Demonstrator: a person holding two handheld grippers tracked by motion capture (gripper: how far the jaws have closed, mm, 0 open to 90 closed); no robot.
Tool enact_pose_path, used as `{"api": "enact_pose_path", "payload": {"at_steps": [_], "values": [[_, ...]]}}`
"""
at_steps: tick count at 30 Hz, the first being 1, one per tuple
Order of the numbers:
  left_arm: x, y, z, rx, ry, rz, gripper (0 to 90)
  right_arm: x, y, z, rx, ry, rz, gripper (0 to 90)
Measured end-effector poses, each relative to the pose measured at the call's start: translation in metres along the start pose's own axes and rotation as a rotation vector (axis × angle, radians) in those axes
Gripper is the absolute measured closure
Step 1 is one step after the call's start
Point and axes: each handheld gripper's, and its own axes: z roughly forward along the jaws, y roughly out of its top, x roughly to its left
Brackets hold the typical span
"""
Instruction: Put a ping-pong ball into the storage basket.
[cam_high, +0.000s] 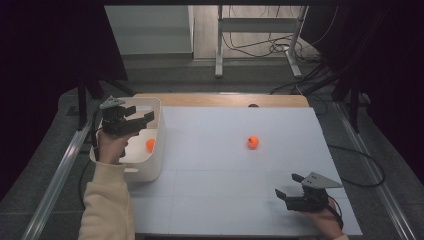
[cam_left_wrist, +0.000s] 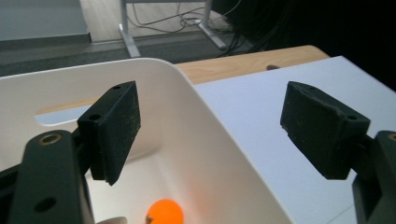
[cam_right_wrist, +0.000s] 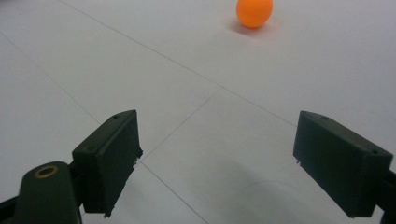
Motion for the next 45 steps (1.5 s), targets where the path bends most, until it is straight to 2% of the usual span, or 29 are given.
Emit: {"api": "enact_pose_path", "payload": {"at_steps": [5,7,13,17,21,26,34,37,45], "values": [[-0.008,0.002,-0.004,-0.021,-0.048,0.010,21.1,-0.001,0.000,-0.001,0.004,-0.012,0.005,15.2],[-0.010,0.002,-0.006,-0.036,-0.100,-0.004,21.0,-0.001,0.000,0.000,0.001,-0.016,0.005,15.2],[-0.019,0.004,-0.009,-0.048,-0.145,0.012,21.1,0.000,0.001,-0.001,-0.008,-0.035,0.004,15.3],[-0.026,0.005,-0.009,-0.059,-0.186,0.024,21.2,-0.001,0.000,0.000,-0.002,-0.030,0.007,15.3],[-0.032,0.006,-0.010,-0.075,-0.234,0.018,21.7,-0.001,0.000,0.001,0.002,-0.027,0.003,15.3],[-0.045,0.007,-0.006,-0.071,-0.283,0.030,21.5,0.000,-0.001,-0.001,-0.005,-0.021,0.002,15.5],[-0.059,0.006,-0.003,-0.071,-0.293,0.060,21.0,0.000,0.000,-0.001,-0.007,-0.006,0.000,15.5],[-0.065,0.006,-0.001,-0.067,-0.299,0.084,20.9,0.000,0.000,-0.001,-0.003,-0.007,-0.001,15.4],[-0.068,0.005,0.000,-0.065,-0.298,0.093,20.7,0.001,0.000,-0.001,0.004,-0.007,-0.003,15.4]]}}
